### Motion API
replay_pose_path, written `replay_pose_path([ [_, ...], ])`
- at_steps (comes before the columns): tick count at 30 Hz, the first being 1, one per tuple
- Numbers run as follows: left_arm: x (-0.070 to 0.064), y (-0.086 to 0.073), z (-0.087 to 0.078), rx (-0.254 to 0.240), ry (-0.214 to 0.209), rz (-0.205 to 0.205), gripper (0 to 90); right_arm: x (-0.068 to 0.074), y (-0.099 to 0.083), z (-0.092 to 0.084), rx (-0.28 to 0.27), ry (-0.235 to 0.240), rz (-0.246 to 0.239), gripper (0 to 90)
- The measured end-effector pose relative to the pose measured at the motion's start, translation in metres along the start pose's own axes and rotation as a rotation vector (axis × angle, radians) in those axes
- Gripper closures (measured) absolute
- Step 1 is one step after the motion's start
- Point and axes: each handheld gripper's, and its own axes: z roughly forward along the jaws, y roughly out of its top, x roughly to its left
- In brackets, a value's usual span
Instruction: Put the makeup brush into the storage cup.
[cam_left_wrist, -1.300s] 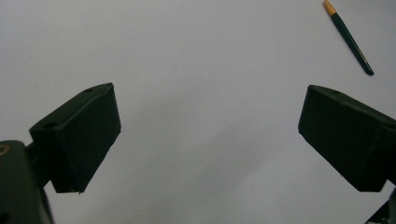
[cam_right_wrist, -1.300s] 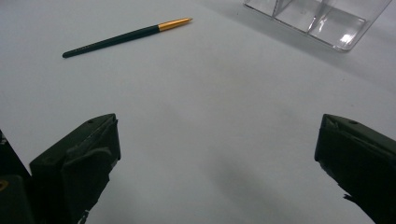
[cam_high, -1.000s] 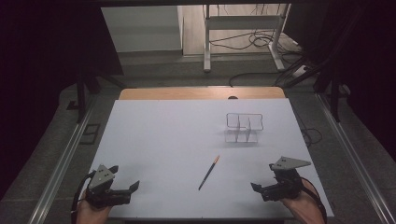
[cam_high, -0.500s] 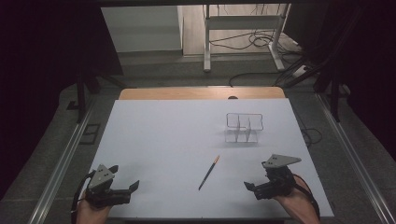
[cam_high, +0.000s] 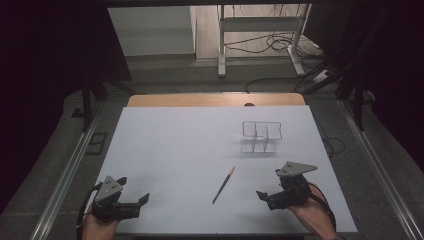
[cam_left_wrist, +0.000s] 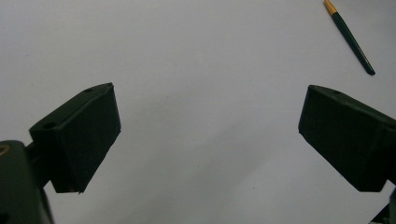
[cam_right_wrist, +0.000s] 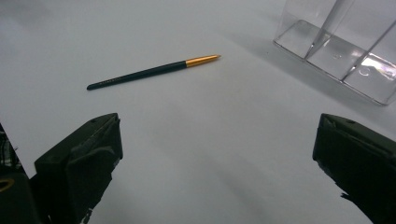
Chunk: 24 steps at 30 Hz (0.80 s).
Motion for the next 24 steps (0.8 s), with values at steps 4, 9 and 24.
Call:
replay_pose_path([
  [4,0.000,0.000,0.000,0.000,0.001,-0.002,6.3,0.001,0.004,0.004,0.001,0.012,0.009,1.6],
  [9,0.001,0.000,0.000,0.000,0.001,-0.003,6.3,0.002,0.009,0.011,0.009,0.008,0.014,1.9],
  [24,0.001,0.000,-0.001,-0.001,0.004,-0.005,6.4,0.006,0.020,0.025,0.006,0.007,0.001,1.7],
])
